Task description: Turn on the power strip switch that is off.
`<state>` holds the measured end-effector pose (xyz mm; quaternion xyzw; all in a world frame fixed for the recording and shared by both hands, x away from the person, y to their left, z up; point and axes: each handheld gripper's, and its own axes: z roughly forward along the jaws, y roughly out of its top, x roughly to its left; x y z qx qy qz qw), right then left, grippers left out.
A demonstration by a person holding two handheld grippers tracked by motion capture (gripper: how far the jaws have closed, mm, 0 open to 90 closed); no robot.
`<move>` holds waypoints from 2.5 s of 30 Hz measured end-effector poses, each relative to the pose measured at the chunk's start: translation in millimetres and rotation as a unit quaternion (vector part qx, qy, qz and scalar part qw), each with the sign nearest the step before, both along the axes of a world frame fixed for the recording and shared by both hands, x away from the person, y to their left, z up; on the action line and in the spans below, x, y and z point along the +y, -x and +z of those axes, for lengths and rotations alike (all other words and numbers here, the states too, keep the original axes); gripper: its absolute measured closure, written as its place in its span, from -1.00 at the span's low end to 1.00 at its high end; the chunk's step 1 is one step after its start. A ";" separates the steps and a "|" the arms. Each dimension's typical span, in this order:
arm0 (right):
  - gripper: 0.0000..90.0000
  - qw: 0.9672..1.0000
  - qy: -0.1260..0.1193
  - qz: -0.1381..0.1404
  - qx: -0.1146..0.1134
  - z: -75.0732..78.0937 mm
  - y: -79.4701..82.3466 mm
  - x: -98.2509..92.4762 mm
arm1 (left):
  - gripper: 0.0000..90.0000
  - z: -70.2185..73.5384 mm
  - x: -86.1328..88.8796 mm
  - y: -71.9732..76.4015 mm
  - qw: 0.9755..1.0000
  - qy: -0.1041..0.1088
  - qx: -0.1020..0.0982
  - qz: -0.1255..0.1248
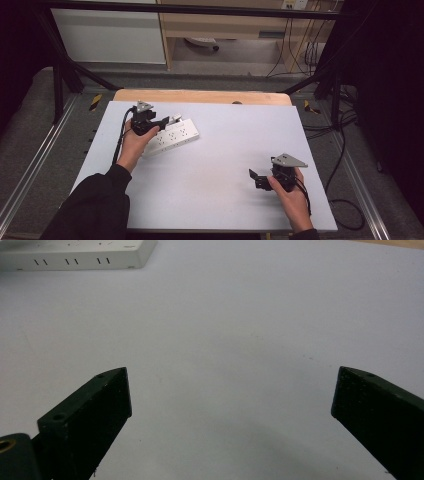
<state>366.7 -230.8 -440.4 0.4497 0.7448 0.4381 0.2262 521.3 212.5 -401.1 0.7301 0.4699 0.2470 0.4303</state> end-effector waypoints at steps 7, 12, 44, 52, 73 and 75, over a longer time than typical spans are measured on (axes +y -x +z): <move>-0.93 1.000 0.004 0.001 0.000 -0.7 -0.3 0.1 | 0.04 -2.5 -0.8 -0.8 1.000 -0.003 0.007 -0.003; -0.93 1.000 0.006 0.001 0.001 -0.9 -0.3 -0.1 | 0.20 -3.2 -4.2 0.4 1.000 -0.005 0.009 -0.011; -0.93 1.000 0.014 -0.001 -0.001 -0.7 -0.1 -0.6 | 0.88 -17.0 -6.9 -5.5 0.999 -0.008 0.036 -0.033; -0.93 1.000 0.014 -0.001 -0.002 -0.6 -0.2 -1.4 | 1.00 -21.9 -8.8 -6.8 0.998 -0.014 0.049 -0.037; -0.93 1.000 0.013 -0.001 -0.002 -0.5 -0.1 -1.9 | 1.00 -27.4 -6.9 -7.8 0.997 -0.021 0.063 -0.036; -0.93 1.000 0.013 -0.001 -0.002 -0.5 -0.2 -1.9 | 1.00 -27.6 -6.8 -7.8 0.997 -0.021 0.064 -0.036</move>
